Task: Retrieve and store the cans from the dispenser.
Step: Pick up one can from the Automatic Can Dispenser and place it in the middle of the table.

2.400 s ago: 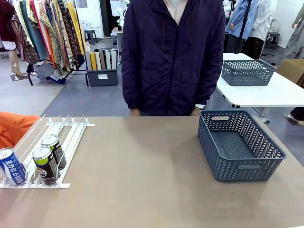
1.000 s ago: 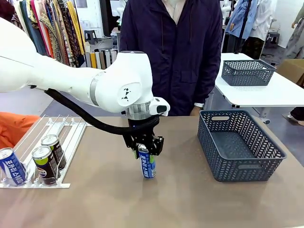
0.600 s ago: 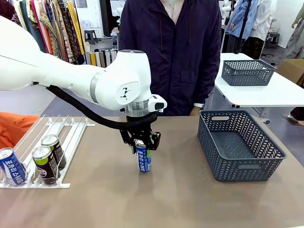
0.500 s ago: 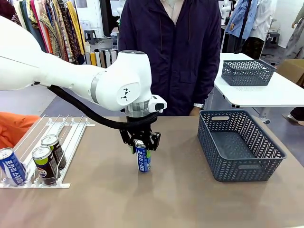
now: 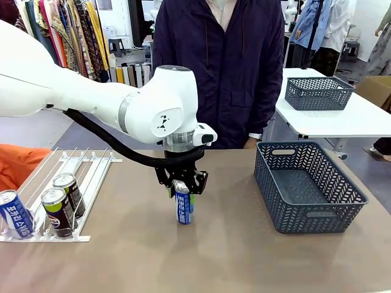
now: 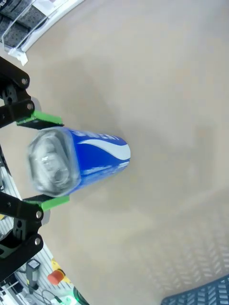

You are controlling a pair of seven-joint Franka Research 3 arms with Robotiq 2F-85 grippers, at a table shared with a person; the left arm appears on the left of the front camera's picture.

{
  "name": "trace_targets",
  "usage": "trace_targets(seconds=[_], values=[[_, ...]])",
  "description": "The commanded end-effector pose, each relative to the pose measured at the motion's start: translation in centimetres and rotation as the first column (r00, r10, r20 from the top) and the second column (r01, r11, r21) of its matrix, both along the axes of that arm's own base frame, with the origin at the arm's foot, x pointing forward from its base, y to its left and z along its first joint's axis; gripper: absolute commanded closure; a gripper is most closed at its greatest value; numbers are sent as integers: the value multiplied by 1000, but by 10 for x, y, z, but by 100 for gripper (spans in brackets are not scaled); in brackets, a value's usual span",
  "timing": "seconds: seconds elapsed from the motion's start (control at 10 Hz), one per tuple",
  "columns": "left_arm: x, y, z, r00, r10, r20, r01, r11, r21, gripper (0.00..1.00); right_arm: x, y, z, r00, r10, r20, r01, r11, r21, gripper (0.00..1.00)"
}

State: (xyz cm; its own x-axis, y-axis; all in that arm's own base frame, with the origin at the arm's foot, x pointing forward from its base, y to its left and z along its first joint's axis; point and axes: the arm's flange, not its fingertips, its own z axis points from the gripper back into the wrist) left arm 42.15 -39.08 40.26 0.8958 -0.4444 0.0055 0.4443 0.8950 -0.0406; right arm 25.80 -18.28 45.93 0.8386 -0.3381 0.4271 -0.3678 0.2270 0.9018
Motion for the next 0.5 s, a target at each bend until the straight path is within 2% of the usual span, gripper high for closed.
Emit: trace_targets(seconds=[0.0, 0.2, 0.4], values=[[-7, 3, 21, 997, 24, 74, -24, 1000, 5, 0, 3, 1, 5, 1000, -11, 18, 11, 1000, 24, 0], [-23, 21, 61, 992, 44, 120, -38, 998, -53, 0, 3, 1, 5, 1000, -11, 18, 11, 1000, 24, 0], [-49, 72, 128, 998, 42, 50, -36, 994, -105, 0, 3, 1, 5, 1000, -11, 18, 11, 1000, 24, 0]])
